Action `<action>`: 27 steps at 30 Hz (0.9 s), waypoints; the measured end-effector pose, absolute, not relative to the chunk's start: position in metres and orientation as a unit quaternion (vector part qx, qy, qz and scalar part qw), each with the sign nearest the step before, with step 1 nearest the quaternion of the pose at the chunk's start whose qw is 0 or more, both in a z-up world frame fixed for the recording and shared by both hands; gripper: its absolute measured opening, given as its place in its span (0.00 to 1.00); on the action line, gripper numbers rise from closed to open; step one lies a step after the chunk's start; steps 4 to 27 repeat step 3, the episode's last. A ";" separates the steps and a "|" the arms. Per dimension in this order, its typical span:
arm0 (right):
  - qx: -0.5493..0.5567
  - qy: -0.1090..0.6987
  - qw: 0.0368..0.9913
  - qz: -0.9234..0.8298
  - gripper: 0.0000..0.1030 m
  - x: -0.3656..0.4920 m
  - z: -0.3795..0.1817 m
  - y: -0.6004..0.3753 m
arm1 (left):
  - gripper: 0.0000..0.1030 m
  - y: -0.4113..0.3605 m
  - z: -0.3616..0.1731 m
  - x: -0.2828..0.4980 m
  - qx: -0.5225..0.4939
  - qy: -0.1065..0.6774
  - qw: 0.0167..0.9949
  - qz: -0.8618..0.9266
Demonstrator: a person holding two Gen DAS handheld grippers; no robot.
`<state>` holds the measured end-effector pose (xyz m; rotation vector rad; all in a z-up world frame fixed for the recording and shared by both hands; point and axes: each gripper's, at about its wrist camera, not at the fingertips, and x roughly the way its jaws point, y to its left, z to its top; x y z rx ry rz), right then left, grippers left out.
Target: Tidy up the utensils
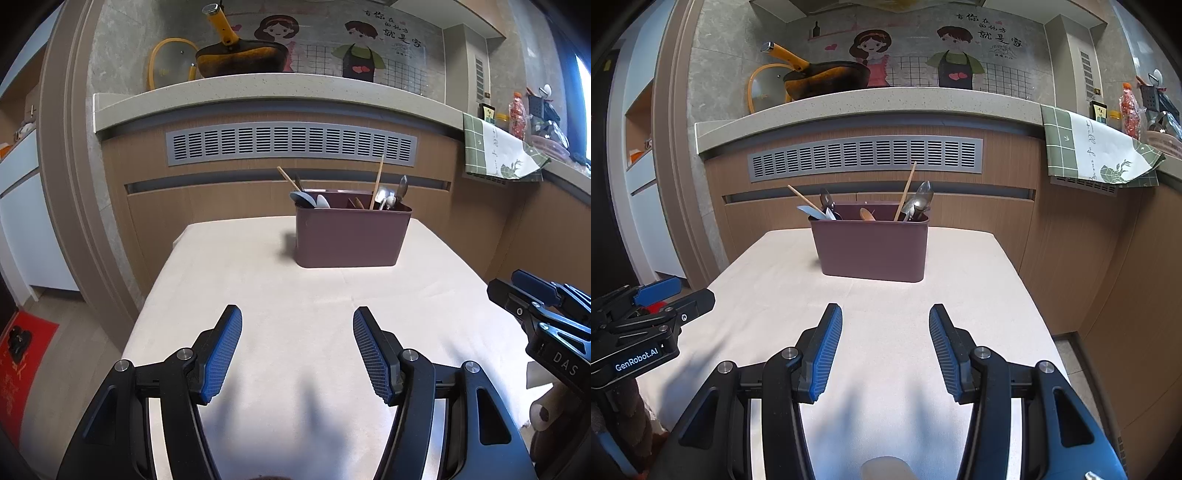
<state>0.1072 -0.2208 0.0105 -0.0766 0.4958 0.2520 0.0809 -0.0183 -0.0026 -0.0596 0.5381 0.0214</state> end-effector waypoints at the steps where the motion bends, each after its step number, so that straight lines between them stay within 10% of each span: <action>1: -0.039 0.244 0.961 0.124 0.45 0.107 0.011 -0.220 | 0.61 -0.018 -0.003 0.081 -0.029 0.260 0.965 0.012; 27: -0.043 0.242 0.961 0.124 0.45 0.108 0.011 -0.219 | 0.61 -0.016 -0.003 0.082 -0.028 0.258 0.966 0.015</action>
